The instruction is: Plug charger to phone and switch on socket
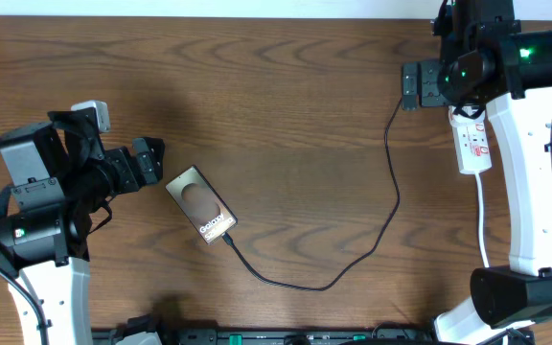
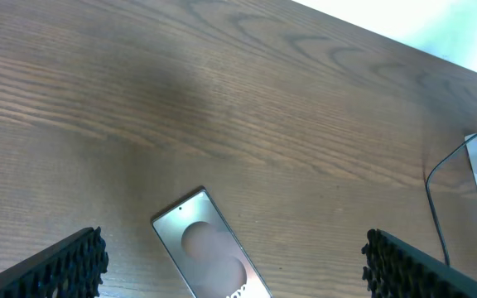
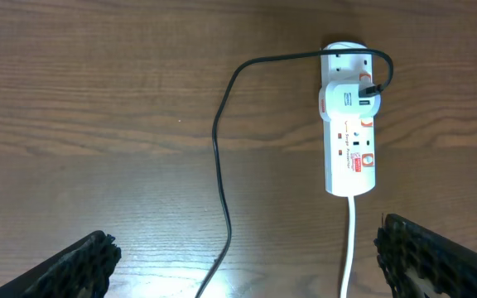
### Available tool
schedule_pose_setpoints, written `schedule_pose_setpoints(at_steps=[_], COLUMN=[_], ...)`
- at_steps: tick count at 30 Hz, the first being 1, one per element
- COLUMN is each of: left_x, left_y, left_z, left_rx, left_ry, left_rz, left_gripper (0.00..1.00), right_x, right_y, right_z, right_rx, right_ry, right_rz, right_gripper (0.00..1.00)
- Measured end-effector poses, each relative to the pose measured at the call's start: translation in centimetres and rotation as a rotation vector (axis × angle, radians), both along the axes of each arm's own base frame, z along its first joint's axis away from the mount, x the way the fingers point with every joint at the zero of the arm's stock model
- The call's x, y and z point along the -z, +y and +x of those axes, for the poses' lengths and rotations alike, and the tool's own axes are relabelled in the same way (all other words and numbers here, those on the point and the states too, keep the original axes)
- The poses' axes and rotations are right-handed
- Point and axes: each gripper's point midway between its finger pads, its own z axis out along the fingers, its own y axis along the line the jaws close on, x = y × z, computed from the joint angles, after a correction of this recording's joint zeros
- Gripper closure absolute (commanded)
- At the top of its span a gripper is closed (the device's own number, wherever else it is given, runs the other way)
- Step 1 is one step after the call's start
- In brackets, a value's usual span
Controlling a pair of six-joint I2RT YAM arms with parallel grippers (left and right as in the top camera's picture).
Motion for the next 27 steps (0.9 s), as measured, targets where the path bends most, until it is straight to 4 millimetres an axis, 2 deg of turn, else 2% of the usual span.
schedule_pose_setpoints(at_steps=[6, 9, 13, 16, 22, 27], left_x=[0.1, 0.1, -1.5, -2.7, -6.5, -7.4], left_y=[-0.1, -0.4, -1.2, -2.1, -2.6, -2.5], left_z=[-0.3, -1.5, -3.4, -5.2, -7.5, -9.0], left_rx=[0.000, -0.001, 0.005, 0.018, -0.002, -0.034], left_ry=[0.010, 0.029, -0.066, -0.184, -0.575, -0.837], left_rz=[-0.003, -0.003, 0.060, 0.111, 0.189, 0.225], left_gripper=[0.02, 0.02, 0.02, 0.02, 0.02, 0.02], right_x=[0.0, 0.0, 0.0, 0.0, 0.0, 0.1], right_y=[0.0, 0.0, 0.0, 0.0, 0.0, 0.0], right_z=[0.0, 0.0, 0.0, -0.1, 0.0, -0.1], right_rx=[0.000, 0.000, 0.000, 0.000, 0.000, 0.000], right_ry=[0.000, 0.001, 0.002, 0.003, 0.003, 0.004], right_rz=[0.000, 0.000, 0.000, 0.000, -0.001, 0.000], right_gripper=[0.01, 0.01, 0.01, 0.01, 0.01, 0.01])
